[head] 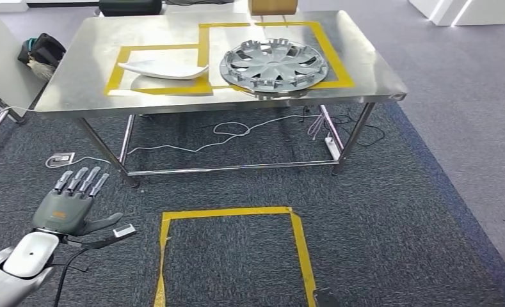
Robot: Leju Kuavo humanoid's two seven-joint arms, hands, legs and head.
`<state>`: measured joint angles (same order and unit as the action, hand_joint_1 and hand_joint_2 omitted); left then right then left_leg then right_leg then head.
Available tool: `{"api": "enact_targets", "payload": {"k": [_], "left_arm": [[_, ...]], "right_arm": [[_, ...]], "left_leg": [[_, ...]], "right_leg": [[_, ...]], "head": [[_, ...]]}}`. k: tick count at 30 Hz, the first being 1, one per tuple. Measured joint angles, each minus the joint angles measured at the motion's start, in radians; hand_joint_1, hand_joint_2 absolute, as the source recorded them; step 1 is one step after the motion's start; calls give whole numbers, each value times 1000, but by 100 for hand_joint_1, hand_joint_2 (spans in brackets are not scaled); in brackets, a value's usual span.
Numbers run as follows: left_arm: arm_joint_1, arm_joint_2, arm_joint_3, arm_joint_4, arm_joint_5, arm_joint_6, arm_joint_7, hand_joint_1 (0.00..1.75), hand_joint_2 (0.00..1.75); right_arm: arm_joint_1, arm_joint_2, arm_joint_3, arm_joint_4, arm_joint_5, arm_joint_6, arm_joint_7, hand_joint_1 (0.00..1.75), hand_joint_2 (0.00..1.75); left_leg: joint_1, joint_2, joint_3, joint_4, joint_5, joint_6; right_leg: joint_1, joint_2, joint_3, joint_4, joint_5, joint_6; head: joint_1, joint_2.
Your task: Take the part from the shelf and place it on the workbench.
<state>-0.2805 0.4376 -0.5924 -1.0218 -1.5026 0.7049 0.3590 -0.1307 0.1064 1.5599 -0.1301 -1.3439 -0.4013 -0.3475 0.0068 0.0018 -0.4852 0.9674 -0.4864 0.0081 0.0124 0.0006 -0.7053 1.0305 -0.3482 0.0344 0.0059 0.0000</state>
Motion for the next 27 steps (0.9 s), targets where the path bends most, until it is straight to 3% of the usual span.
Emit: {"api": "enact_targets", "payload": {"k": [3,4,5,6,9,10,11,15,19,23,25,27], "left_arm": [[0,-2,0,1,0,0,0,0,0],[1,-3,-1,2,0,0,0,0,0],[1,-4,-1,3,0,0,0,0,0],[1,-5,-2,4,0,0,0,0,0],[-1,-5,-2,5,0,0,-1,0,0],[-4,-4,-2,6,0,0,-1,0,0],[-7,-4,-3,6,0,0,-1,0,0],[-14,-4,-5,7,0,0,0,0,0],[-17,-4,-5,8,0,0,0,0,0],[-17,-4,-6,9,0,0,0,0,0],[-18,-4,-8,10,0,0,-1,0,0],[-22,-4,-10,12,0,0,-2,0,0]], "right_arm": [[0,0,0,0,0,0,0,0,0],[0,0,0,0,0,0,0,0,0],[0,0,0,0,0,0,0,0,0],[0,0,0,0,0,0,0,0,0],[-3,0,0,0,0,0,0,0,0],[-5,0,0,0,0,1,0,0,0],[-5,0,0,0,0,1,0,0,0],[-2,0,0,0,0,1,0,0,0],[-2,0,0,0,1,2,0,0,0],[-2,0,0,0,3,10,-3,0,0],[-2,0,0,0,19,10,0,0,0],[-2,0,0,0,45,7,7,0,0]], "left_leg": [[1,1,-35,0,31,8],[1,1,-47,1,40,7],[1,1,-58,1,48,6],[1,0,-67,2,56,3],[0,0,-82,3,72,-9],[-1,0,-85,4,76,-15],[-2,0,-87,5,79,-18],[-4,0,-97,1,94,12],[-2,0,-104,-12,111,-10],[2,0,-115,-15,122,-28],[2,0,-121,-14,124,-28],[2,-1,-121,-23,130,-15]], "right_leg": [[-5,0,-68,197,-127,15],[-5,0,-77,248,-153,17],[-6,0,-65,259,-161,17],[-6,0,-30,228,-153,17],[-6,2,125,18,-112,8],[-5,4,152,-22,-108,2],[-4,5,159,-37,-109,-3],[-2,6,147,-37,-92,-14],[1,6,134,-36,-82,-26],[5,5,121,-34,-74,-30],[4,5,117,-35,-69,-27],[1,3,116,-41,-62,-18]], "head": [[5,0],[5,0],[5,0],[5,0],[4,0],[3,0],[2,0],[1,0],[1,0],[1,0],[1,0],[0,0]]}}
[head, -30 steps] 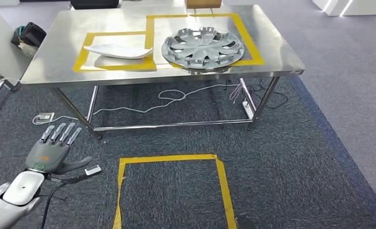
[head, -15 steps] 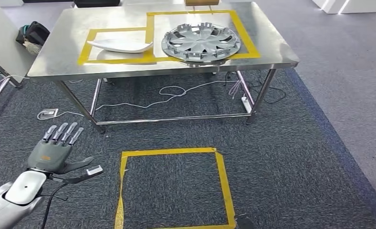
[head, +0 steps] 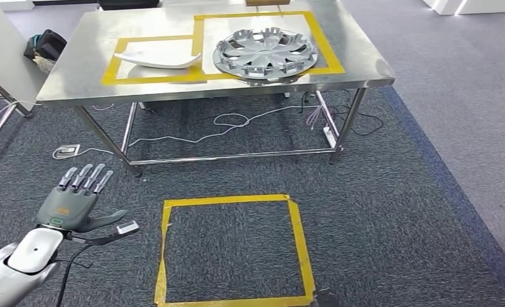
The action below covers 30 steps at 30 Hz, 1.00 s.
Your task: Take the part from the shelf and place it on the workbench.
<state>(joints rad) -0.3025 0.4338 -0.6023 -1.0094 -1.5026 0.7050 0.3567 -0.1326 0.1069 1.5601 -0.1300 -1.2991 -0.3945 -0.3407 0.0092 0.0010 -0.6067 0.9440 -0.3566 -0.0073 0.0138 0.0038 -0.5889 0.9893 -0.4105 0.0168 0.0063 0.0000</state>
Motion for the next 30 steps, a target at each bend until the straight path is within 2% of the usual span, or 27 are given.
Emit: {"api": "enact_targets", "payload": {"k": [1,2,3,5,6,7,9,12,13,14,16,17,18,19,20,22,23,24,25,26,28,29,30], "left_arm": [[-3,0,-1,1,0,0,-1,0,0],[-7,-1,-2,2,0,0,-2,0,0],[-11,-2,-3,3,0,0,-4,0,0],[-16,-6,-6,7,0,0,-7,0,0],[-16,-8,-8,10,0,0,-8,0,0],[-15,-9,-10,13,0,0,-9,0,0],[-14,-11,-13,17,0,0,-10,0,0],[-14,-12,-14,18,0,0,-10,0,0],[-14,-12,-14,18,0,0,-10,0,0],[-14,-11,-14,19,0,0,-9,0,0],[-14,-9,-14,22,0,0,-8,0,0],[-13,-7,-14,23,0,0,-8,0,0],[-13,-6,-15,24,0,0,-7,0,0],[-13,-7,-15,25,0,0,-7,0,0],[-14,-7,-16,25,0,0,-6,0,0],[-15,-9,-18,26,0,0,-3,0,0],[-13,-10,-19,26,0,0,-2,0,0],[-12,-10,-19,27,0,0,-1,0,0],[-11,-10,-20,27,0,0,0,0,0],[-11,-10,-19,27,0,0,1,0,0],[-16,-10,-19,27,0,0,2,0,0],[-18,-11,-19,27,0,0,3,0,0],[-18,-11,-19,27,0,0,3,0,0]], "right_arm": [[0,0,0,0,13,-3,3,0,0],[0,0,0,0,23,-5,5,0,0],[0,0,0,0,32,-6,6,0,0],[0,0,0,0,41,-8,10,0,0],[0,0,0,0,42,-9,12,0,0],[1,0,0,0,43,-10,13,0,0],[1,0,0,0,43,-12,14,0,0],[1,0,0,0,43,-13,14,0,0],[1,-1,0,0,42,-14,14,0,0],[1,1,0,0,42,-14,15,0,0],[1,1,0,-1,42,-15,15,0,0],[1,2,0,-2,42,-15,15,0,0],[2,1,0,-1,41,-16,15,0,0],[2,1,0,-1,41,-16,14,0,0],[3,1,0,-1,40,-16,14,0,0],[6,1,0,-1,39,-16,13,0,0],[7,1,0,-1,39,-15,13,0,0],[8,1,0,-1,38,-15,12,0,0],[8,1,0,-1,38,-15,12,0,0],[8,1,0,-1,37,-15,12,0,0],[7,1,0,-1,37,-16,11,0,0],[7,1,0,-1,37,-16,11,0,0],[7,1,0,-1,37,-16,10,0,0]], "left_leg": [[2,-1,4,-12,7,6],[6,-2,8,-25,16,9],[11,-5,11,-35,25,9],[16,-14,4,-38,34,5],[19,-20,-2,-38,37,0],[23,-27,-8,-37,41,-6],[31,-38,-17,-34,47,-15],[34,-42,-20,-33,48,-18],[37,-46,-23,-31,50,-22],[40,-55,-32,-22,51,-32],[46,-87,-54,-4,64,-56],[46,-88,-66,7,65,-64],[43,-75,-79,27,55,-63],[40,-53,-99,69,27,-60],[36,-29,-126,134,-12,-56],[29,-14,-183,280,-85,-48],[26,-13,-194,322,-102,-44],[23,-12,-185,327,-101,-38],[19,-8,-157,295,-87,-31],[14,8,-113,236,-66,-24],[-3,64,-37,120,-46,-14],[-9,83,-19,88,-46,-10],[-14,86,-16,76,-50,-9]], "right_leg": [[0,-1,-2,1,-3,6],[0,-1,-9,16,-19,11],[-1,-1,-25,54,-48,17],[-10,-1,-74,182,-127,31],[-16,-1,-94,238,-155,38],[-22,-1,-100,264,-165,45],[-30,-1,-85,253,-154,55],[-33,0,-68,228,-142,59],[-36,2,-50,199,-130,62],[-41,25,-20,148,-119,70],[-49,49,34,69,-93,52],[-50,55,43,55,-89,37],[-47,37,40,62,-84,16],[-44,25,35,62,-80,8],[-40,13,31,62,-76,2],[-31,-14,20,62,-72,-6],[-27,-28,17,62,-70,-8],[-24,-41,14,62,-70,-9],[-22,-55,13,62,-69,-10],[-20,-67,14,62,-70,-9],[-12,-90,17,63,-73,-3],[-8,-102,19,62,-75,1],[-5,-115,22,60,-77,5]], "head": [[1,0],[2,0],[4,0],[8,0],[8,0],[8,0],[8,0],[8,0],[8,0],[11,0],[8,0],[4,0],[-5,0],[-10,0],[-14,0],[-17,0],[-17,0],[-17,0],[-17,0],[-16,0],[-18,0],[-19,0],[-20,0]]}}
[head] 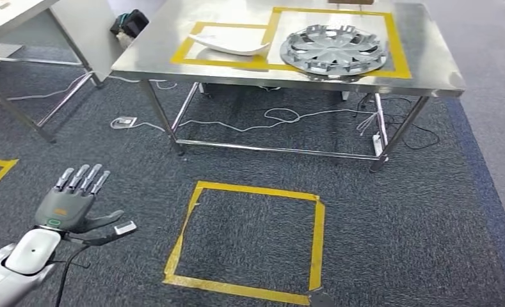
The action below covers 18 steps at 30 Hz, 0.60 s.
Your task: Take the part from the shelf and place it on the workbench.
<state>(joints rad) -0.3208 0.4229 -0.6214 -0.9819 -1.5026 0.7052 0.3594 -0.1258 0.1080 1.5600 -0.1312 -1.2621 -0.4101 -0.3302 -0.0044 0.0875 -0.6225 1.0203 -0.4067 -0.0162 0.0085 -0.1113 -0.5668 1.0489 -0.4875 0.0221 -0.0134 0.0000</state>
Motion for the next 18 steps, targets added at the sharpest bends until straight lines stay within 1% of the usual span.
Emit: {"api": "enact_targets", "payload": {"k": [1,2,3,4,5,6,7,8,9,10,11,12,13,14,15,16,17,18], "left_arm": [[1,0,0,0,0,0,0,0,0],[3,1,0,1,0,0,0,0,0],[3,1,-1,1,0,0,1,0,0],[3,1,-1,1,0,0,1,0,0],[1,0,-1,1,0,0,1,0,0],[1,-1,-2,1,0,0,2,0,0],[1,-3,-3,2,0,0,2,0,0],[2,-4,-5,2,0,0,2,0,0],[3,-5,-7,3,0,0,2,0,0],[3,-5,-9,4,0,0,2,0,0],[3,-5,-10,4,0,0,2,0,0],[3,-6,-11,5,0,0,2,0,0],[2,-6,-12,5,0,0,2,0,0],[1,-7,-12,5,0,0,2,0,0],[0,-7,-13,5,0,0,2,0,0],[1,-7,-13,5,0,0,2,0,0],[3,-6,-14,5,0,0,2,0,0],[5,-4,-14,6,0,0,2,0,0]], "right_arm": [[0,0,0,0,0,0,0,0,0],[-1,0,0,0,0,0,0,0,0],[-2,0,0,0,0,0,-1,0,0],[-2,0,0,0,-1,0,-2,0,0],[-2,0,0,0,-1,0,-3,0,0],[-2,0,0,0,-2,0,-4,0,0],[0,0,0,0,-3,0,-5,0,0],[1,0,0,0,-3,0,-5,0,0],[3,0,0,0,-4,0,-5,0,0],[3,0,0,0,-4,0,-6,0,0],[3,0,0,0,-5,0,-6,0,0],[2,0,0,0,-6,0,-6,0,0],[1,-1,0,0,-7,0,-7,0,0],[0,-1,0,0,-7,0,-7,0,0],[0,-2,0,0,-8,0,-8,0,0],[0,-2,0,0,-9,0,-8,0,0],[0,-2,0,0,-9,0,-8,0,0],[0,-2,0,0,-9,0,-9,0,0]], "left_leg": [[1,-15,-2,-3,2,3],[3,-30,-3,-5,4,7],[5,-43,-4,-6,6,12],[9,-56,-4,-8,8,17],[11,-69,-5,-8,10,22],[12,-82,-7,-8,11,25],[12,-96,-9,-8,12,28],[11,-111,-10,-8,13,29],[11,-126,-11,-8,14,29],[11,-141,-11,-8,15,28],[11,-156,-10,-8,16,27],[12,-170,-11,-8,18,24],[12,-183,-13,-6,20,20],[13,-195,-15,-7,22,15],[15,-206,-19,-8,26,8],[17,-218,-22,-11,30,0],[20,-224,-24,-14,34,-7],[20,-210,-28,-10,32,-12]], "right_leg": [[1,-14,4,-3,-2,4],[0,-17,6,-4,-5,10],[-2,-2,5,5,-15,16],[-4,26,-6,32,-34,21],[-6,61,-29,82,-62,25],[-7,89,-60,149,-95,27],[-7,103,-94,217,-122,28],[-7,108,-119,264,-134,27],[-6,110,-129,277,-127,26],[-6,113,-119,249,-100,23],[-7,124,-92,186,-62,20],[-9,150,-59,114,-29,15],[-11,174,-32,52,-6,12],[-13,194,-13,10,5,10],[-12,204,-5,-6,5,7],[-11,194,-1,-10,8,4],[-11,182,3,-14,12,-2],[-11,171,6,-19,18,-9]], "head": [[0,0],[0,0],[1,0],[3,0],[6,0],[8,0],[9,0],[9,0],[10,0],[9,0],[10,0],[9,0],[9,0],[9,0],[8,0],[8,0],[9,0],[8,0]]}}
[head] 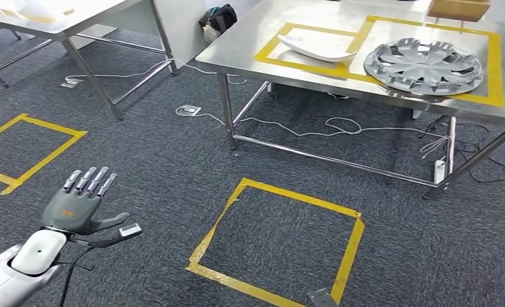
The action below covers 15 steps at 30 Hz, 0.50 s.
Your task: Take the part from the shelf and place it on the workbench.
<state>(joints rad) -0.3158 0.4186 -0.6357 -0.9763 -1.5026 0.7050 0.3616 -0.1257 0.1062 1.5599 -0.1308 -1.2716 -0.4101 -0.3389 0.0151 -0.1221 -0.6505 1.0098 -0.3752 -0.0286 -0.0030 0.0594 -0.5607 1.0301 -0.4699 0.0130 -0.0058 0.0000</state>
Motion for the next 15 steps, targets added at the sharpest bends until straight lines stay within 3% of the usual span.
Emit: {"api": "enact_targets", "payload": {"k": [1,3,5,6,7,8,10,12,14,15], "left_arm": [[0,1,0,1,0,0,0,0,0],[-5,0,-2,1,0,0,0,0,0],[-6,-3,-4,2,0,0,0,0,0],[-4,-4,-5,3,0,0,0,0,0],[-3,-5,-6,3,0,0,0,0,0],[-3,-5,-6,4,0,0,0,0,0],[-5,-6,-6,4,0,0,0,0,0],[-8,-9,-7,5,0,0,0,0,0],[-6,-10,-9,6,0,0,0,0,0],[-5,-9,-10,7,0,0,0,0,0]], "right_arm": [[0,0,0,0,0,0,0,0,0],[2,0,0,0,-1,0,-1,0,0],[5,0,0,0,-1,0,-1,0,0],[6,-1,0,0,-1,0,-1,0,0],[6,-1,0,0,-2,0,-1,0,0],[5,-1,0,0,-2,0,-1,0,0],[4,-2,0,0,-2,0,-1,0,0],[3,-4,0,1,-2,0,-2,0,0],[2,-5,0,1,-3,0,-2,0,0],[2,-5,0,1,-3,0,-2,0,0]], "left_leg": [[-1,25,-10,19,-14,-5],[-4,89,-59,119,-72,-14],[1,109,-118,246,-125,-23],[4,112,-129,272,-128,-27],[6,115,-118,258,-113,-31],[9,123,-86,205,-84,-34],[9,171,-5,68,-34,-37],[6,197,32,1,-25,-24],[4,173,31,-2,-29,-3],[5,162,31,-2,-29,4]], "right_leg": [[-2,-13,2,-5,5,-6],[-3,-41,3,-12,9,-11],[-4,-72,1,-12,9,-12],[-5,-87,1,-12,8,-11],[-7,-102,1,-12,6,-9],[-10,-115,3,-12,4,-5],[-8,-140,7,-9,-3,8],[0,-160,10,-9,-12,22],[2,-179,22,-16,-18,31],[0,-171,26,-15,-24,37]], "head": [[-3,0],[-7,0],[-8,0],[-9,0],[-9,0],[-9,0],[-12,0],[-12,0],[-9,0],[-8,0]]}}
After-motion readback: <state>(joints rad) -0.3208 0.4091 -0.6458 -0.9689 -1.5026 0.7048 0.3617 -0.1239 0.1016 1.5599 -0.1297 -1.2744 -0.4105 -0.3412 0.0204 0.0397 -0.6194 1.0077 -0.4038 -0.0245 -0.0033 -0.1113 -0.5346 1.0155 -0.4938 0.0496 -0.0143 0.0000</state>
